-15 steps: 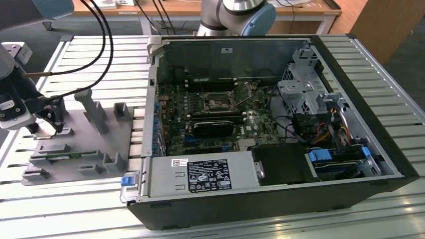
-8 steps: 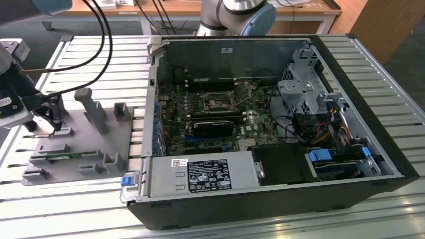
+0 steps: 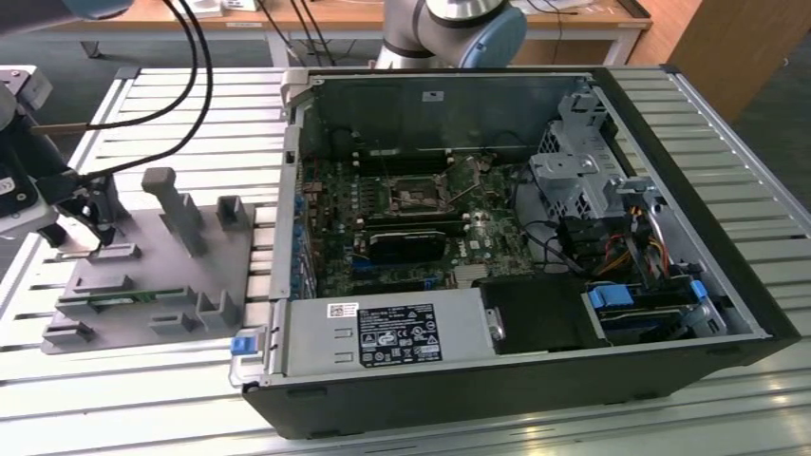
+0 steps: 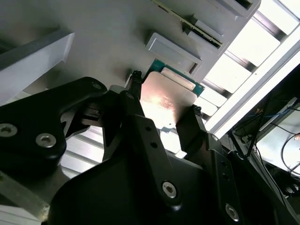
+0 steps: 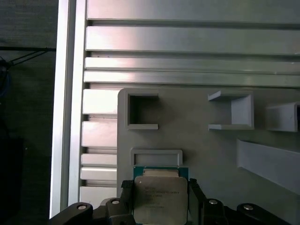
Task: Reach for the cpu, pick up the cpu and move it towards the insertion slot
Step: 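Pick up the cpu and move it towards the insertion slot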
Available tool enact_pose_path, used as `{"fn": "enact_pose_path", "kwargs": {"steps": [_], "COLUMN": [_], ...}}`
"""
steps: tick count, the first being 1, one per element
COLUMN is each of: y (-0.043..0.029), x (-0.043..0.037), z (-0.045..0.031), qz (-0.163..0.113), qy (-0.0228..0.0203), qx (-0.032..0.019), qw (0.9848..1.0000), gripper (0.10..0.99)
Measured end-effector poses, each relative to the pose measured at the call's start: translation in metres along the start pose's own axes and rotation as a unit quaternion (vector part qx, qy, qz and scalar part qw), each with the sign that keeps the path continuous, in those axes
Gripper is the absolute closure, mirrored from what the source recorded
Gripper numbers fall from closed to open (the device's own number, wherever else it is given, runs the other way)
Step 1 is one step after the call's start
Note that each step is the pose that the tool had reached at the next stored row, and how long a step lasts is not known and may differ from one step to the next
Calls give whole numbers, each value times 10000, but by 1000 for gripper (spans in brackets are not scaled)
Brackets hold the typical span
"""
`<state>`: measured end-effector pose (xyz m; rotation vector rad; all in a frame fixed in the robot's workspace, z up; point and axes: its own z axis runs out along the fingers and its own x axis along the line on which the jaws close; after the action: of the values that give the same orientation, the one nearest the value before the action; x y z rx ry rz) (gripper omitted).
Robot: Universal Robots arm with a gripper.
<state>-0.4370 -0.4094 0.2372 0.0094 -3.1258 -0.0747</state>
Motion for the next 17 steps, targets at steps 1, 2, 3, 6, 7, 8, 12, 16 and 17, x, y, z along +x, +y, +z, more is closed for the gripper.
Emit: {"fn": "enact_pose_path", "kwargs": {"steps": [1, 2, 3, 6, 7, 8, 12, 16, 17], "y": [0, 0, 1, 2, 2, 2, 4, 5, 5], "x": [0, 0, 0, 1, 1, 1, 1, 2, 1], "z": [-4, -8, -13, -32, -40, -47, -74, -96, -102], "qz": [0, 0, 0, 0, 0, 0, 0, 0, 0], "qy": [0, -1, 0, 1, 0, 0, 0, 0, 0], "qx": [0, 0, 0, 0, 0, 0, 0, 0, 0], "qw": [10000, 10000, 10000, 10000, 10000, 10000, 10000, 10000, 10000], "gripper": [541, 541, 541, 541, 541, 541, 541, 541, 541]}}
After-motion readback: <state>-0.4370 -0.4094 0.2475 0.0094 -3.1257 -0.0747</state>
